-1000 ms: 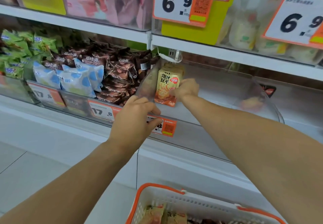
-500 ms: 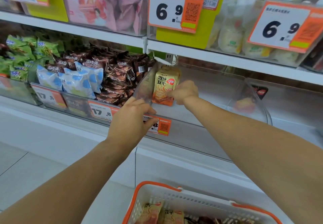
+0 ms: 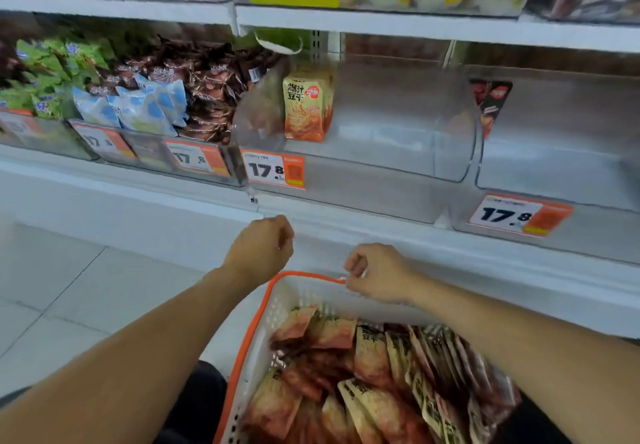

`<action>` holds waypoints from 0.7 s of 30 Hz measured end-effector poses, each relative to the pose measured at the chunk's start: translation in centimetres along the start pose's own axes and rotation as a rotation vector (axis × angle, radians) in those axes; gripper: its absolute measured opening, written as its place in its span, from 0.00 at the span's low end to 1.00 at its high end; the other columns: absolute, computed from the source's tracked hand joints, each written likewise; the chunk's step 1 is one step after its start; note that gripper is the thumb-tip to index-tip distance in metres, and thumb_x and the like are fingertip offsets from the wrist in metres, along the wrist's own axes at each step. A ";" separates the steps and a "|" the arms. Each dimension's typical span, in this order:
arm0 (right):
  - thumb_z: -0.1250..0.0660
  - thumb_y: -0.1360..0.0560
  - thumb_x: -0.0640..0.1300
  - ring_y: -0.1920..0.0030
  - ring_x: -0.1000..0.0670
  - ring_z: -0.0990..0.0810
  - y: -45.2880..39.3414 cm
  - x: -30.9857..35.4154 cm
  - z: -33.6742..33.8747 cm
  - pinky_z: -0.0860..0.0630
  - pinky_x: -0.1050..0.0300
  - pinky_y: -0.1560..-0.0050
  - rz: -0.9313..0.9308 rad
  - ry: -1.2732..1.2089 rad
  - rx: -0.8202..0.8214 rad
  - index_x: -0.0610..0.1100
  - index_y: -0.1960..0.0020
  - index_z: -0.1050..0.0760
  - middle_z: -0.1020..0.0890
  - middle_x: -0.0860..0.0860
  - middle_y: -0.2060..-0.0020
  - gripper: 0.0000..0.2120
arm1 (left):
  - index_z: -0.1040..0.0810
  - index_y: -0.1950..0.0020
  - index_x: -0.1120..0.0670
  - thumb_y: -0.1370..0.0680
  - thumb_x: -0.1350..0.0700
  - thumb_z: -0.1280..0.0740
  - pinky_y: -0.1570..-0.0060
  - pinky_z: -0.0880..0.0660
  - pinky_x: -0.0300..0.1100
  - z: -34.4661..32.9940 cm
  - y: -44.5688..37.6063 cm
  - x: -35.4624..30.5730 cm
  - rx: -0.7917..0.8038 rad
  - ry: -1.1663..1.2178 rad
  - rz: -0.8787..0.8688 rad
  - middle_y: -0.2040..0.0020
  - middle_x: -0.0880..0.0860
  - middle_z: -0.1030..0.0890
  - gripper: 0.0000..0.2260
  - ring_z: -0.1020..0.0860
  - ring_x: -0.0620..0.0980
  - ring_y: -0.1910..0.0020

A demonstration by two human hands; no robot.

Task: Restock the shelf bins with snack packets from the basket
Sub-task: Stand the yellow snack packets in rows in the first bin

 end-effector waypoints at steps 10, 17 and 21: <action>0.37 0.30 0.37 0.69 0.45 0.28 -1.6 -5.2 -9.8 0.32 0.54 0.67 -0.278 0.034 0.216 0.42 0.70 0.30 0.27 0.42 0.70 0.11 | 0.17 0.51 0.51 0.19 0.48 0.39 0.56 0.26 0.43 -15.0 9.7 5.5 0.319 0.231 0.333 0.55 0.52 0.15 0.13 0.18 0.53 0.53; 0.27 0.27 0.55 0.64 0.47 0.19 -1.2 -5.5 -14.2 0.21 0.53 0.63 -0.377 -0.195 0.128 0.41 0.51 0.21 0.17 0.46 0.59 0.17 | 0.14 0.49 0.53 0.27 0.50 0.24 0.56 0.24 0.32 -14.5 10.9 4.9 0.240 0.317 0.383 0.55 0.45 0.17 0.10 0.19 0.43 0.56; 0.28 0.24 0.50 0.49 0.49 0.17 -0.9 -6.8 -15.9 0.22 0.55 0.50 -0.433 -0.225 0.037 0.42 0.44 0.18 0.15 0.48 0.50 0.14 | 0.16 0.51 0.54 0.30 0.50 0.21 0.63 0.28 0.27 -14.7 11.4 4.2 0.237 0.398 0.411 0.57 0.46 0.17 0.12 0.21 0.40 0.59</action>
Point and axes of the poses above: each hand's wrist, its own y-axis away from the middle knuckle, its own z-axis out of the back of the hand, x = y × z, the point moved 2 cm from there along -y, towards the middle knuckle
